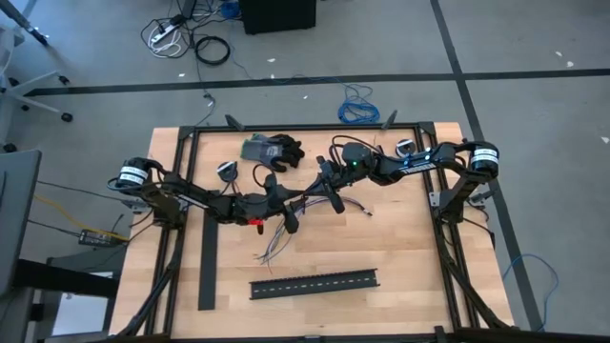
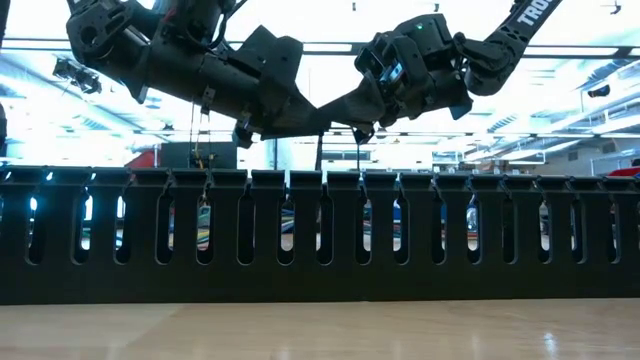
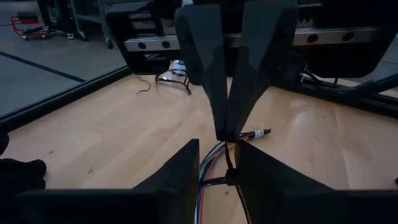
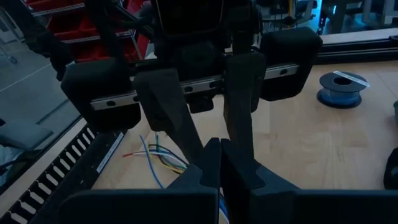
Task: Ziptie cables
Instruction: Wrap the cables together using the black zip tie
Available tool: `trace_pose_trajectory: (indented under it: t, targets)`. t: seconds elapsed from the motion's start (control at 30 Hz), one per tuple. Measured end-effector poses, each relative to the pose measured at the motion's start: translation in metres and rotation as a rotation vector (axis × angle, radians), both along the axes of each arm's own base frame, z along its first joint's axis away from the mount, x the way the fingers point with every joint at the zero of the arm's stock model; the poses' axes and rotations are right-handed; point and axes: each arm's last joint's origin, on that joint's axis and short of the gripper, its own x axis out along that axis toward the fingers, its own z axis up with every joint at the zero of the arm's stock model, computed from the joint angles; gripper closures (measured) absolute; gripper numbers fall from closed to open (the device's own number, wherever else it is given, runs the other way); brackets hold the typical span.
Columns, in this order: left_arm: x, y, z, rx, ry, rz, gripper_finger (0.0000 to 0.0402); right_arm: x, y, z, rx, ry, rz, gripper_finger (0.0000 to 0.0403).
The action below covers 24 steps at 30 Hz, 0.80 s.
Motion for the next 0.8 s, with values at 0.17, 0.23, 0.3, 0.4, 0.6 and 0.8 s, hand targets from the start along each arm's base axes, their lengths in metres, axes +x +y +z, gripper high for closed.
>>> trace_pose_trajectory:
  t: [0.17,0.23,0.3,0.4,0.6,0.8]
  targets:
    - [0.000,0.000,-0.001,0.001,0.009,0.000,0.0324,0.000,0.000,0.000,0.000,0.000,-0.001,0.0402]
    - [0.000,0.000,-0.001,0.001,0.016,0.000,0.0334,0.000,0.000,0.000,0.000,0.000,-0.001,0.0402]
    - [0.000,0.000,-0.002,0.001,0.018,0.001,0.0344,0.000,0.000,0.001,-0.003,-0.006,-0.008,0.0402]
    - [-0.001,0.000,-0.002,0.001,0.022,0.001,0.0356,-0.001,-0.001,0.006,-0.010,-0.035,-0.013,0.0402]
    - [0.000,0.000,-0.003,0.002,0.027,0.003,0.0362,-0.003,-0.005,0.011,-0.015,-0.059,-0.025,0.0402]
    - [0.002,0.000,-0.014,0.005,0.059,0.004,0.0362,-0.003,-0.009,0.013,-0.012,-0.074,-0.039,0.0403]
